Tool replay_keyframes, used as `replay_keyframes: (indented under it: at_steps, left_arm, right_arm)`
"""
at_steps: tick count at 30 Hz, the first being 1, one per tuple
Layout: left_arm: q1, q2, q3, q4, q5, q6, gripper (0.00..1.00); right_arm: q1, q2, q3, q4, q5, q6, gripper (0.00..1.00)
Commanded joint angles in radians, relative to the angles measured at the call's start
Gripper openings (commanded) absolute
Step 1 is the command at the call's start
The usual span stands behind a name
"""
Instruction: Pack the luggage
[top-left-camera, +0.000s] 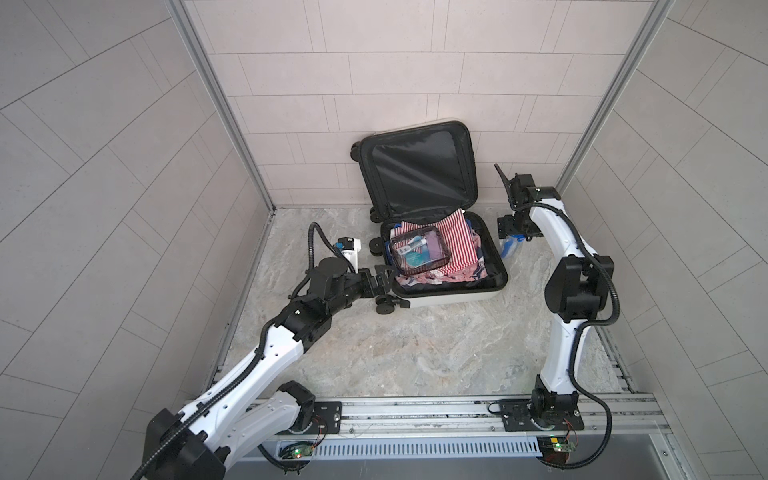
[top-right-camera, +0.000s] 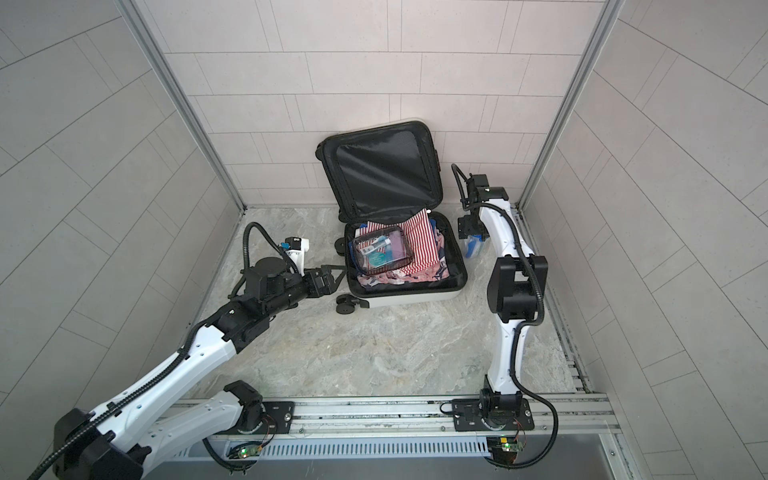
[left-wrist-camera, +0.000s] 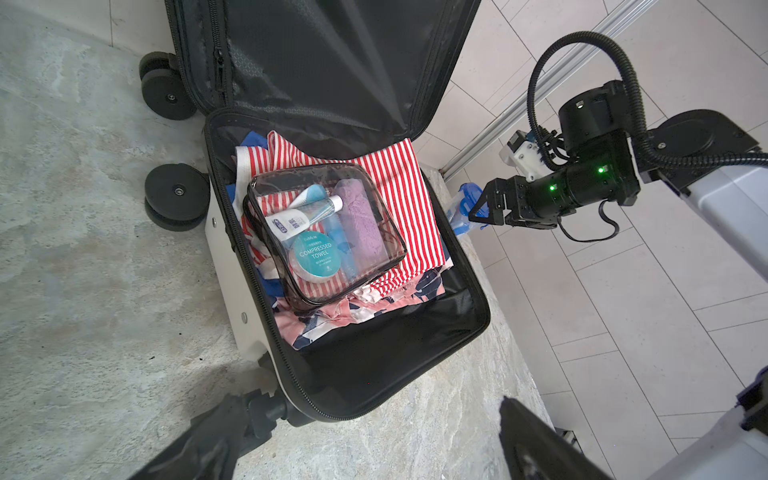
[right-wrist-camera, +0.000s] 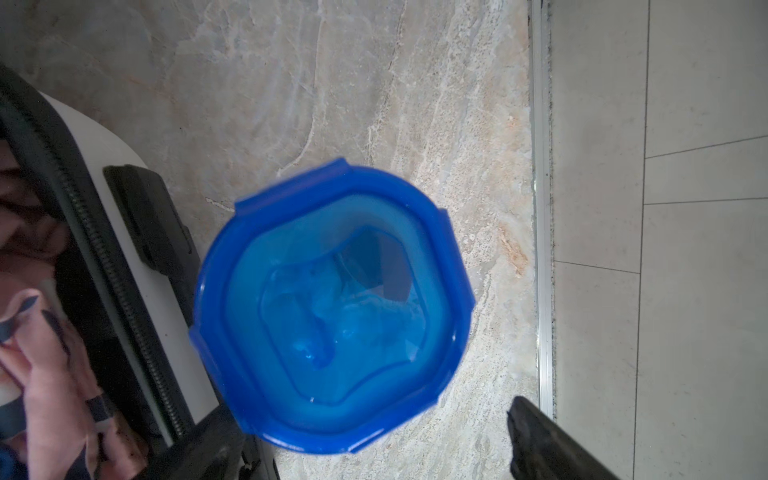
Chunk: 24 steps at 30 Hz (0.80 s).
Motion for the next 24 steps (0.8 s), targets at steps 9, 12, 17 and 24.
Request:
replay_keyframes:
  at_steps: [9, 12, 17, 24]
  left_arm:
    - [0.002, 0.037, -0.019, 0.066, 0.008, -0.027, 1.00]
    - [0.002, 0.047, -0.021, 0.071, 0.009, -0.032, 1.00]
    - [0.001, 0.060, -0.025, 0.073, 0.009, -0.033, 1.00]
    - [0.002, 0.067, -0.032, 0.080, -0.001, -0.039, 1.00]
  right_arm:
    - [-0.006, 0.137, 0.209, -0.116, -0.026, -0.036, 1.00]
    - [-0.006, 0.171, 0.252, -0.132, -0.046, -0.041, 0.99]
    - [-0.008, 0.210, 0.311, -0.150, -0.072, -0.032, 0.99]
    - [-0.011, 0.256, 0.362, -0.151, -0.079, -0.020, 0.99]
